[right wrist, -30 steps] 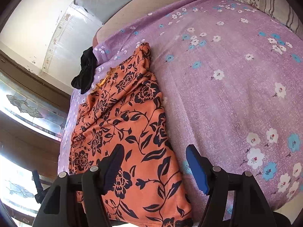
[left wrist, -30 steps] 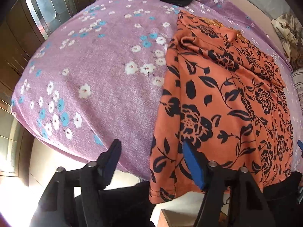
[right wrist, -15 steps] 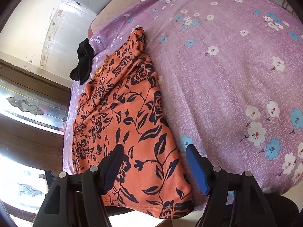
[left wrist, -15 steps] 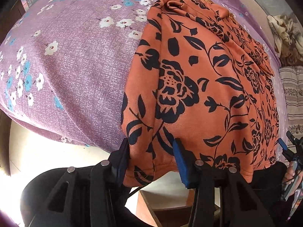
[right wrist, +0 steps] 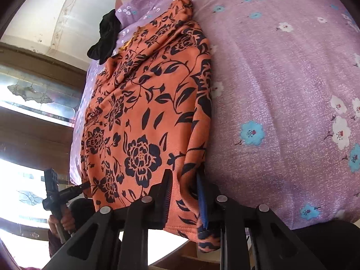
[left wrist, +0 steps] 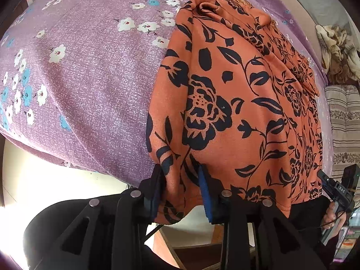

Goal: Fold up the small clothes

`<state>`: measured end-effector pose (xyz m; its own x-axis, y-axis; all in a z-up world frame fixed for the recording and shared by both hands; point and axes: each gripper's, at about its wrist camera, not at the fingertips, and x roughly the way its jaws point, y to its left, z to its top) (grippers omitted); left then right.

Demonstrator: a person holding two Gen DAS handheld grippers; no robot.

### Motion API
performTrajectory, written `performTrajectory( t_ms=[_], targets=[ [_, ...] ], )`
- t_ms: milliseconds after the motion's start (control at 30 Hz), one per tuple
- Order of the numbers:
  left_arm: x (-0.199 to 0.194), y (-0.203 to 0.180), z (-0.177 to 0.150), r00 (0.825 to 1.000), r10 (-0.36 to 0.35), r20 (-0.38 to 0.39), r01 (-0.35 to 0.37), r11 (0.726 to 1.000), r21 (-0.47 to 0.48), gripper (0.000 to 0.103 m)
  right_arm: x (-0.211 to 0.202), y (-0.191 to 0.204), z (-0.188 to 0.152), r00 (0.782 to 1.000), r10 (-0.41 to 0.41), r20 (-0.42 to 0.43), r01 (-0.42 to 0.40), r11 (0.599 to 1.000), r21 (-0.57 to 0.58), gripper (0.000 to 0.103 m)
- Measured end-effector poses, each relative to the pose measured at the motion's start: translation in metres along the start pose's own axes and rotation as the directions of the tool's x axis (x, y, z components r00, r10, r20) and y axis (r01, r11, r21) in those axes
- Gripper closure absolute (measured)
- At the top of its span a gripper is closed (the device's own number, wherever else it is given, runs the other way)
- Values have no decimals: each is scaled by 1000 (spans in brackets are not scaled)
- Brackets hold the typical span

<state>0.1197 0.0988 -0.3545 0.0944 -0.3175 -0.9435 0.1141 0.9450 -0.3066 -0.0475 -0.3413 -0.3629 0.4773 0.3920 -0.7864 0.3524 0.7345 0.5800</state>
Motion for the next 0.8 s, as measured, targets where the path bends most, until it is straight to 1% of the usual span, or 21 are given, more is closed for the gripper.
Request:
performTrajectory(
  t_ms=[67, 133, 167, 200, 267, 333, 367, 433, 500, 567, 600, 667, 733, 767, 800],
  targets=[
    [0, 4, 2, 1000, -14, -4, 14, 1000, -22, 71, 2, -6, 2, 1000, -23, 1, 23, 999, 32, 79],
    [-3, 12, 2, 1000, -6, -3, 6, 1000, -20, 73, 4, -10, 4, 1000, -8, -5, 8, 998, 57, 78],
    [-3, 12, 2, 1000, 11, 0, -11, 1000, -13, 77, 4, -10, 4, 1000, -3, -6, 3, 999, 52, 76],
    [-2, 13, 2, 1000, 21, 1, -21, 1000, -6, 79, 4, -7, 5, 1000, -2, -6, 2, 999, 37, 73],
    [-3, 12, 2, 999, 32, 2, -32, 1000, -1, 79, 6, 0, 3, 1000, -26, 0, 26, 1000, -15, 74],
    [-2, 10, 3, 1000, 31, -2, -31, 999, -10, 79, 7, 10, 1, 998, -64, 6, 64, 996, -68, 81],
    [-2, 10, 3, 1000, 24, -5, -24, 1000, -19, 79, 7, 14, 0, 997, -74, 11, 75, 993, -89, 90],
    [-2, 12, 5, 1000, 9, -13, -10, 999, -37, 78, 3, 22, -1, 997, -75, 32, 79, 989, -124, 91],
    [-2, 14, 6, 1000, 9, -17, -10, 999, -40, 76, -7, 28, -1, 998, -29, 63, 37, 989, -142, 92],
    [1, 16, 6, 1000, 19, -17, -19, 999, -33, 76, -15, 29, 2, 997, 11, 80, 1, 990, -141, 92],
    [2, 14, 6, 999, 32, -17, -32, 999, -22, 76, -15, 28, 3, 998, 10, 67, -1, 991, -135, 90],
    [4, 7, 6, 998, 62, -10, -62, 998, -3, 77, -8, 21, 5, 999, -28, 17, 29, 994, -104, 87],
    [4, 3, 6, 997, 78, -3, -78, 997, 12, 79, 4, 14, 3, 998, -52, -35, 49, 996, -73, 75],
    [4, 2, 6, 997, 80, -2, -79, 997, 16, 81, 8, 10, 1, 997, -48, -53, 45, 997, -58, 60],
    [4, 2, 7, 997, 78, -2, -78, 997, 15, 82, 10, 10, 0, 999, -21, -49, 18, 998, -57, 45]
  ],
)
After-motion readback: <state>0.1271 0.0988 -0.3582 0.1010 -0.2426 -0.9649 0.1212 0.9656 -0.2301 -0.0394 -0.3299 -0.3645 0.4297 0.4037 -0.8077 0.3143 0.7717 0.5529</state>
